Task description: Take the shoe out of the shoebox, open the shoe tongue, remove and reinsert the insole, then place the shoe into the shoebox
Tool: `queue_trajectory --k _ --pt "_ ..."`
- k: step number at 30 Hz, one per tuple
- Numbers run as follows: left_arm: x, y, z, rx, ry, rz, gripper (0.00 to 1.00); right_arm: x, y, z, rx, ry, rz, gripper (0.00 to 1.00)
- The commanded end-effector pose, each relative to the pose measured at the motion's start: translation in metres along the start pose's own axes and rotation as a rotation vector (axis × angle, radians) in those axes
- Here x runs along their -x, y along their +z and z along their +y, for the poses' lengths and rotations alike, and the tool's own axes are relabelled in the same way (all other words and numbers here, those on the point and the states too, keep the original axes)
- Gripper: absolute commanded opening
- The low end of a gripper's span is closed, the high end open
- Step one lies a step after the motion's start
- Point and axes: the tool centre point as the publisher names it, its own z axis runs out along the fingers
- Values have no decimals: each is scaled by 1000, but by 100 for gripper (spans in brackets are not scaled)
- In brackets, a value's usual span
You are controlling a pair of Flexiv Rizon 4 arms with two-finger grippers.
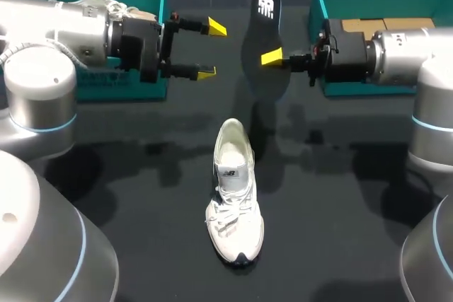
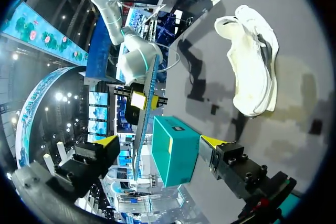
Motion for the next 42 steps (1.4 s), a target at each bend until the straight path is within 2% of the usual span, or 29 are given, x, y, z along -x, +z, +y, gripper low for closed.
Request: queue_trajectory --k 1,9,12,17,23,26,28,30,42 --pt "1 -8 -3 0 1 9 100 0 1 -4 8 4 -6 0" --pt "2 -6 -5 -6 -27 25 100 0 1 -3 6 -9 5 0" --pt "3 -6 -6 32 -172 36 100 6 2 -1 12 -29 -21 0" --pt "-1 -14 -5 151 -321 169 100 8 -2 5 20 -99 -52 0" --pt "-5 -36 -11 204 -485 276 100 9 -8 14 69 -184 -116 0" --pt "-13 -47 -16 176 -600 356 100 11 -7 14 88 -244 -135 0" --pt "-19 -53 -19 145 -758 451 100 12 -5 14 90 -321 -157 0" --pt "-22 -58 -23 115 -796 506 100 16 -3 13 86 -363 -215 0" --pt "-22 -58 -23 115 -796 506 100 16 -3 13 86 -363 -215 0"
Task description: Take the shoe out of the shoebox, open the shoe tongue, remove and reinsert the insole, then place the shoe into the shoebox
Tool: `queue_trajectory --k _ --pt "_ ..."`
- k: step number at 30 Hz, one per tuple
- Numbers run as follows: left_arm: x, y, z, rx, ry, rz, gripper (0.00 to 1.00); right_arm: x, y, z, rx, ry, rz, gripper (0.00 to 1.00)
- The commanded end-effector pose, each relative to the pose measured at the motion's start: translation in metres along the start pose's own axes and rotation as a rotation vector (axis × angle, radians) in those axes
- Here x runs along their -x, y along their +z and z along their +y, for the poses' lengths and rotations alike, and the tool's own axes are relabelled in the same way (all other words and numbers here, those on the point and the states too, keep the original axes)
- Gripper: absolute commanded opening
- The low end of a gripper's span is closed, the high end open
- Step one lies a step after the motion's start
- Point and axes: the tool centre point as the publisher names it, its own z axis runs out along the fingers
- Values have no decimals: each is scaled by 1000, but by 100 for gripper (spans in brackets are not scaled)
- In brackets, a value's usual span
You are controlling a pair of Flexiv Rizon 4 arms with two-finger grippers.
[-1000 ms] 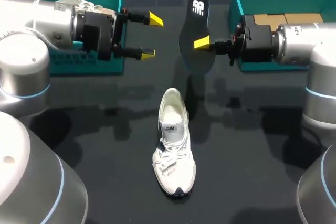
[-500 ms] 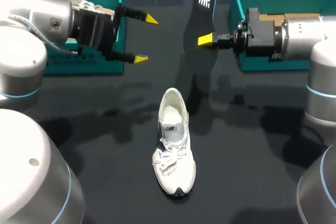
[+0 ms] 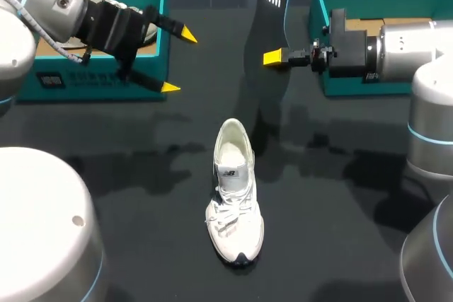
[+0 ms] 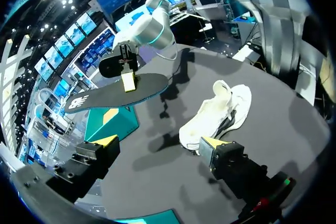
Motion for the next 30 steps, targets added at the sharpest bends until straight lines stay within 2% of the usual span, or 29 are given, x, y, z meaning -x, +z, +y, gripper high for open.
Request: queue_trajectory --k 1,7,8,11,16,19,24,30 --pt "7 1 0 3 0 133 100 -1 1 0 -2 0 -4 0" --pt "7 1 0 3 0 133 100 -1 1 0 -2 0 -4 0" --pt "4 7 -2 46 -16 118 100 -1 1 0 -2 0 -4 0" --pt "-10 17 -4 91 -56 136 100 -2 -4 -9 54 -75 13 0" --pt "-35 32 3 213 -151 138 100 6 5 -27 63 -134 66 0" --pt "-49 38 11 241 -194 140 100 10 15 -34 47 -165 77 0" --pt "-63 47 29 243 -273 166 100 18 28 -39 25 -193 101 0" --pt "-78 55 36 276 -329 191 100 23 36 -42 34 -213 115 0"
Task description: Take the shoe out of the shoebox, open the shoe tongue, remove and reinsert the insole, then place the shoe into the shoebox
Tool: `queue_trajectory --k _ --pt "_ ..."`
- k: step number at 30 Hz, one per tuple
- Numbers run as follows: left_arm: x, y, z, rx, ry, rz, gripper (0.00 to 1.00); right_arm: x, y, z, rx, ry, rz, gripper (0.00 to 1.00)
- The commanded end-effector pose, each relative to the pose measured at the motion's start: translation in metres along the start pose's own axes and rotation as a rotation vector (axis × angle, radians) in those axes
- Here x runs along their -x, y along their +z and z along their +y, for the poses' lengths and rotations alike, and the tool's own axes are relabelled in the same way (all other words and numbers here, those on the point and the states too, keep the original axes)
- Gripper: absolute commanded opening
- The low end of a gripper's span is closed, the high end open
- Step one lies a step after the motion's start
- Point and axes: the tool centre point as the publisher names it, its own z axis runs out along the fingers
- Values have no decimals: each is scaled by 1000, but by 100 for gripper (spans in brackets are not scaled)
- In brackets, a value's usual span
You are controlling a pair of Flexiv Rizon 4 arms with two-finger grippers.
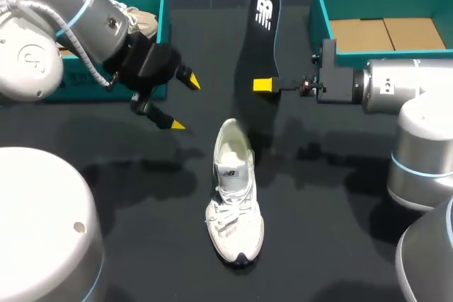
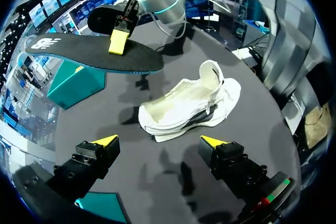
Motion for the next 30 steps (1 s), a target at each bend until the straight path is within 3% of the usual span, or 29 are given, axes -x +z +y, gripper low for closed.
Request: queue_trajectory --k 1,10,21,30 --pt "-2 12 4 29 -39 2 100 5 13 -1 4 -10 2 0" --pt "-17 34 11 120 -189 15 100 12 18 -8 -1 4 37 0" --pt "-17 34 11 120 -189 15 100 12 18 -8 -1 4 37 0" --pt "-22 66 16 150 -197 60 100 21 51 -16 -42 -14 24 0"
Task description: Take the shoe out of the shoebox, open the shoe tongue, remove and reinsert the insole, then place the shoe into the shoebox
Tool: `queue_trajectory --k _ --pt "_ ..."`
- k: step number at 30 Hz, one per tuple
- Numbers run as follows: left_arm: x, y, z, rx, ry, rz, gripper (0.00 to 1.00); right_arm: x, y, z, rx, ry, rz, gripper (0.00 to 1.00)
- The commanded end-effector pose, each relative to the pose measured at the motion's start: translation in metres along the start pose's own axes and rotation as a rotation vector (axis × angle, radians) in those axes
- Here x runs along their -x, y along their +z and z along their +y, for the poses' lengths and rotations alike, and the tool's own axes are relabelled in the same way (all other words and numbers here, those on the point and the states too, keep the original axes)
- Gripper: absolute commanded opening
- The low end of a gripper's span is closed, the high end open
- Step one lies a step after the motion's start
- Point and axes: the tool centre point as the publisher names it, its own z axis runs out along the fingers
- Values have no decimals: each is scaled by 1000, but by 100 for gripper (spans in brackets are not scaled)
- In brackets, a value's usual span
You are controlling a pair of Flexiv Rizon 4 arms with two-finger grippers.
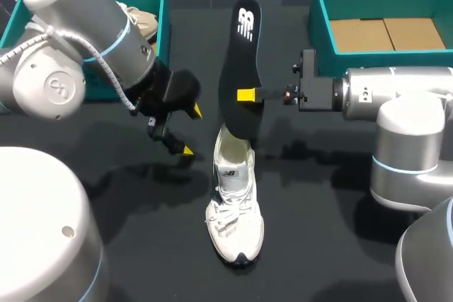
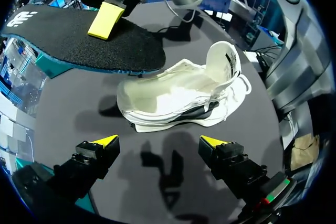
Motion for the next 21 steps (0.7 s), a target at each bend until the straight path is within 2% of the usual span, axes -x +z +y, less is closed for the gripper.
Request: queue_trajectory --k 1,10,21 --pt "7 20 -5 22 -8 2 100 9 20 4 -13 1 0 0" --pt "8 41 -3 46 -23 17 100 16 24 -2 -2 6 21 0" --pt "6 46 -1 38 -2 48 100 18 28 -10 15 19 20 0"
